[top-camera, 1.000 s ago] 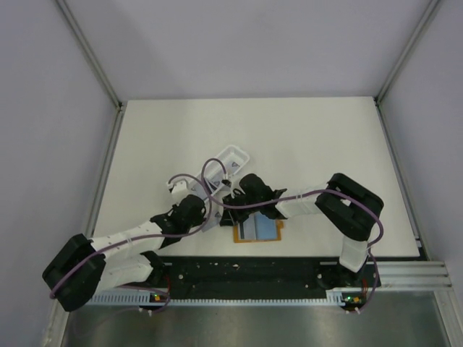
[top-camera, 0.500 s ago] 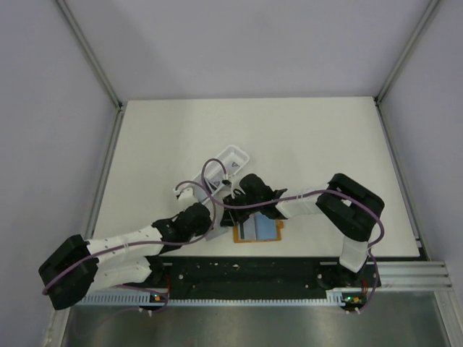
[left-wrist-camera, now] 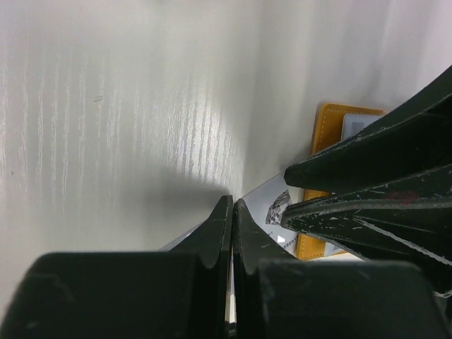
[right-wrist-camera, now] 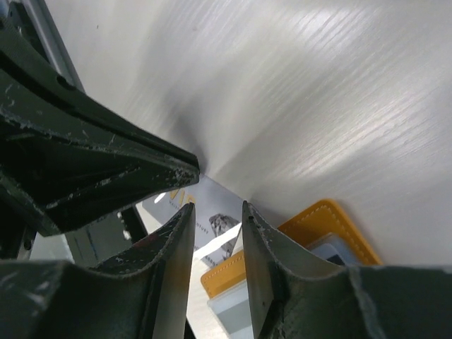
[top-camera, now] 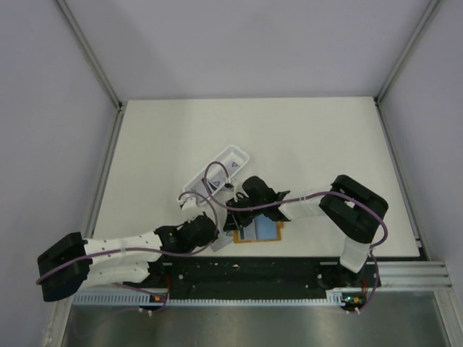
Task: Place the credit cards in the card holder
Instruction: Pick up the credit card from the center of the board.
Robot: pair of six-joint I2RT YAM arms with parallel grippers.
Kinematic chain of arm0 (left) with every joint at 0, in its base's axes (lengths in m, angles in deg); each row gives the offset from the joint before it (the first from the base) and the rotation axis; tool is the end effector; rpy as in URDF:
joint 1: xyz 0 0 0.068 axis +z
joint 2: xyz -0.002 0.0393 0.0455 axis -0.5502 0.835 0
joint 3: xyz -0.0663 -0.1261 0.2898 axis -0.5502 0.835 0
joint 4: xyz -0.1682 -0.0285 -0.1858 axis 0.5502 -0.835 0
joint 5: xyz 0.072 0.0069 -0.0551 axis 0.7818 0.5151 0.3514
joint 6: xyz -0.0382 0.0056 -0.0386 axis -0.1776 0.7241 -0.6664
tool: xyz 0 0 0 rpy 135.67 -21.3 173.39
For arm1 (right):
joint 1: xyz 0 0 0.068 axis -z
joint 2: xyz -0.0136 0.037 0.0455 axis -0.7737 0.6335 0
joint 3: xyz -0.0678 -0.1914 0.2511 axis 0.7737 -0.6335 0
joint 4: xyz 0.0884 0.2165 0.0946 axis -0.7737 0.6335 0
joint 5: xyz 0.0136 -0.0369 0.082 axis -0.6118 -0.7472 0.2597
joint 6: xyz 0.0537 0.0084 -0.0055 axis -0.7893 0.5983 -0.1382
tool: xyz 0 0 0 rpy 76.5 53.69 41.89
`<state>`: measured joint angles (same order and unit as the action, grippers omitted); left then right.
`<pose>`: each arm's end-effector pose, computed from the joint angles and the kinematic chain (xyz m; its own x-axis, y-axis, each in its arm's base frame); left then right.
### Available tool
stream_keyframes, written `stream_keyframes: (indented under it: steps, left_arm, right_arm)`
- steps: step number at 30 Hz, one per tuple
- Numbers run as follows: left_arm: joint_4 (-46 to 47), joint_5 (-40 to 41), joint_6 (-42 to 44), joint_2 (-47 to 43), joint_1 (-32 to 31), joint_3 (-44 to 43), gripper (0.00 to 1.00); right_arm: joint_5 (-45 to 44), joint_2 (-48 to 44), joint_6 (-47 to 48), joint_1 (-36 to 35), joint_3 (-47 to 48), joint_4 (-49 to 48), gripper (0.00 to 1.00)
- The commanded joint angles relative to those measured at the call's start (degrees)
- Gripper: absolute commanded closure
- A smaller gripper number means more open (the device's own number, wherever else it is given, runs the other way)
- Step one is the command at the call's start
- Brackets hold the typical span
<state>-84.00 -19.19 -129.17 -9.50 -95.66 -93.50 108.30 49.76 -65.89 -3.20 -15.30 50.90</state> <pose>0.0760 -0.1108 0.1858 -0.7504 -0.4174 -0.5125 -0.1319 0.8543 -0.5027 0.1924 0.2915 0.1887 -0.7588 -0.3595 -0.5431 -0.6502 0.4656 0.6003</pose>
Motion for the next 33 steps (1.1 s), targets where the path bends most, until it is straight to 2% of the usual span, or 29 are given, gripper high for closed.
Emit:
stream_keyframes:
  steps: [1,8,19,26,33]
  left_arm:
    - [-8.9,-0.4,-0.9,0.0,-1.1,1.0,1.0]
    - [-12.2,-0.1,-3.1,-1.0,-3.4,0.3,1.0]
    - [-23.5,1.6,-13.1,0.5,-9.2,-2.1,1.0]
    - [-25.6,1.3,-16.2,1.7,-11.1,-2.6,1.0]
    - [-27.9,1.5,-19.0,0.7,-13.4,-2.8,1.0]
  right_arm:
    - [2.4,-2.2,0.2,-1.0,-1.9,1.5,0.67]
    - [4.2,-2.5,0.9,-1.4,-1.9,2.7,0.67]
    - [4.8,-1.8,0.6,-1.4,-1.6,1.7,0.67]
    - [4.5,-2.2,0.7,-1.4,-1.5,1.1,0.67]
    - [2.2,-3.6,0.5,-1.4,5.3,5.0,0.68]
